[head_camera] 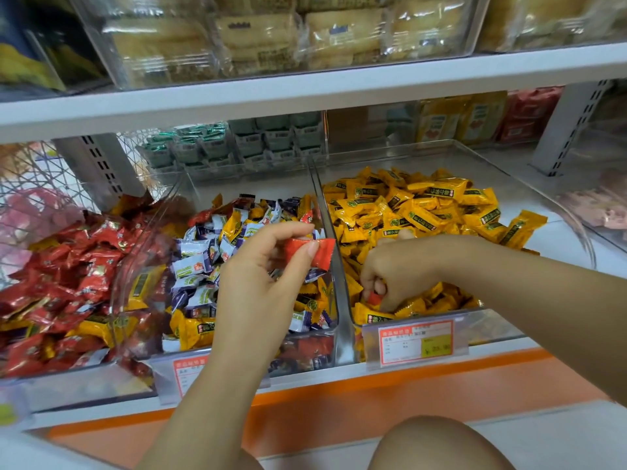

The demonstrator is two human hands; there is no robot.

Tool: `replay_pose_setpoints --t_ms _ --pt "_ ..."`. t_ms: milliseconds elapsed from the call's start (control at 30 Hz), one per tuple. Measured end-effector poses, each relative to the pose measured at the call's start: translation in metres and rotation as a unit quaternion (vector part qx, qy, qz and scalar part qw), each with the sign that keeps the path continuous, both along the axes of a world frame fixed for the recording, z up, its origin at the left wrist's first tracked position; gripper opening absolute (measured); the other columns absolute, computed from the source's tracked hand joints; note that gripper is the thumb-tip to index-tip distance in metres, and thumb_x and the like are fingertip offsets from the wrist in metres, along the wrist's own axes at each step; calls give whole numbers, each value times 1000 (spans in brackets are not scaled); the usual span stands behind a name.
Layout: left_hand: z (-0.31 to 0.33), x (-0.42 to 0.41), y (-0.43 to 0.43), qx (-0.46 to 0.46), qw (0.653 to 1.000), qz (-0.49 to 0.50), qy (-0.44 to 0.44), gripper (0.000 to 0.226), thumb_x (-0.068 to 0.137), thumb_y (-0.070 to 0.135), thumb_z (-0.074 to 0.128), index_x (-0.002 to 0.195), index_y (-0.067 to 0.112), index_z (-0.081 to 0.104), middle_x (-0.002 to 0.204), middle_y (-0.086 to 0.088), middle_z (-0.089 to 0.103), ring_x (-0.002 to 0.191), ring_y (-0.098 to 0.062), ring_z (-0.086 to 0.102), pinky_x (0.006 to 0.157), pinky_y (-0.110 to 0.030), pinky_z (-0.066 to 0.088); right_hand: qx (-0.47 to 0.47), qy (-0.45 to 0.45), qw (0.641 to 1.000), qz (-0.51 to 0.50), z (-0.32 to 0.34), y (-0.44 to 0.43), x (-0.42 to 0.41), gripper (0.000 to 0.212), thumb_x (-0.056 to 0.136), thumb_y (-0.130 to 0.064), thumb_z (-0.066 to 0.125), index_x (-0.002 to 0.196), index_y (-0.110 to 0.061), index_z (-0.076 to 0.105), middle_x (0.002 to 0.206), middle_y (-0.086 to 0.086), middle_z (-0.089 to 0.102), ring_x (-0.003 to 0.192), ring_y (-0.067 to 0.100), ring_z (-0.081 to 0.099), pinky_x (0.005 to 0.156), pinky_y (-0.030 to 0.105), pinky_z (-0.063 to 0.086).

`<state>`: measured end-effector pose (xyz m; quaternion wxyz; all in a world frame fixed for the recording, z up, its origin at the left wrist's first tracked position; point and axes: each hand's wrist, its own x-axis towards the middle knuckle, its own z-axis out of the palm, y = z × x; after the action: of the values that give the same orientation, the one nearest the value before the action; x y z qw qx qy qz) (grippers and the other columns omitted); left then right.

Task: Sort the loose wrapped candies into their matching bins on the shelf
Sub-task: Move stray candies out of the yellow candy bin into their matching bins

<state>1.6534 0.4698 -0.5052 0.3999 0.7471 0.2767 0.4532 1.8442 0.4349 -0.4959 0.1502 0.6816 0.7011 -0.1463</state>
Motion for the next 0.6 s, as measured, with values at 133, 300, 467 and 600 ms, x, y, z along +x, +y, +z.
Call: replay_pose_setpoints --t_ms 133,300,467,600 --pt "0 0 0 3 1000 -3 -1 18 84 28 64 92 44 63 91 21 66 88 -4 63 75 -14 50 69 93 993 -27 4 -8 10 13 85 -31 66 72 -33 65 79 -23 61 88 -3 50 102 44 28" --pt "4 0 -5 13 999 -27 -21 27 77 38 62 102 48 60 96 17 67 92 -7 65 82 -28 53 308 248 914 -88 29 -36 7 13 85 -22 67 74 -29 65 70 -19 62 71 -10 55 65 9 40" --pt "9 2 -17 45 996 -76 -3 46 78 35 67 116 53 50 109 25 62 85 -5 62 76 -20 51 382 466 788 -124 47 -54 -14 12 83 -11 68 77 -21 65 77 -4 71 70 4 67 69 17 54" --pt "6 3 -22 44 996 -83 13 39 78 33 69 115 40 56 103 24 66 94 -1 63 82 -20 51 329 512 788 -90 43 -59 -30 8 83 -9 65 81 -17 66 76 -4 70 72 7 67 70 21 56"
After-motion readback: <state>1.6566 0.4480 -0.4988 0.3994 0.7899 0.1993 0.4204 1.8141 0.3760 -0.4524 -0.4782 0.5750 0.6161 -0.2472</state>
